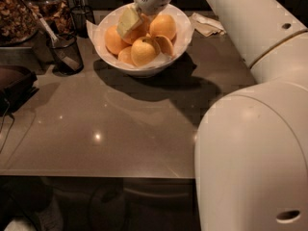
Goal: Pick orange from white bowl
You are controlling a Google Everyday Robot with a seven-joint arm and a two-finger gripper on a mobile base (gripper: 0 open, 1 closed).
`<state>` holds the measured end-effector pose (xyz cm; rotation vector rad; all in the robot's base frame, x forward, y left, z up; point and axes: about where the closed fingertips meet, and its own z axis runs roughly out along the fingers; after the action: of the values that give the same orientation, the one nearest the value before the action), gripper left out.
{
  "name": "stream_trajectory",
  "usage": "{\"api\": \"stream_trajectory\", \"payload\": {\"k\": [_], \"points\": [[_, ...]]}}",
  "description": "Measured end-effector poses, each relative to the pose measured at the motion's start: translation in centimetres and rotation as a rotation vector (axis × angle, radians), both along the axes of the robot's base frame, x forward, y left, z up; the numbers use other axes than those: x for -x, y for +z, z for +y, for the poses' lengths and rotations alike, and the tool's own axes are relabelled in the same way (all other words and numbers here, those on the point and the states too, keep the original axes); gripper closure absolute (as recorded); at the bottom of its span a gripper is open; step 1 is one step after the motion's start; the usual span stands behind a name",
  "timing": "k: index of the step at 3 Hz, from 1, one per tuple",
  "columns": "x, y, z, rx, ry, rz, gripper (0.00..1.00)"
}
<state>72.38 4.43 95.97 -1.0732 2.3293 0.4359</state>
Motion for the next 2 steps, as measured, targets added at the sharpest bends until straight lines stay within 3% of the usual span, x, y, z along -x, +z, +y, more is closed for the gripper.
{"api": "stream_trajectory", "payload": {"k": [1, 2], "points": [[0.3, 0.74, -0.36, -0.097, 0.018, -0.029, 1.0], [0.15, 0.9, -0.02, -0.086, 0.024, -0.039, 1.0]]}}
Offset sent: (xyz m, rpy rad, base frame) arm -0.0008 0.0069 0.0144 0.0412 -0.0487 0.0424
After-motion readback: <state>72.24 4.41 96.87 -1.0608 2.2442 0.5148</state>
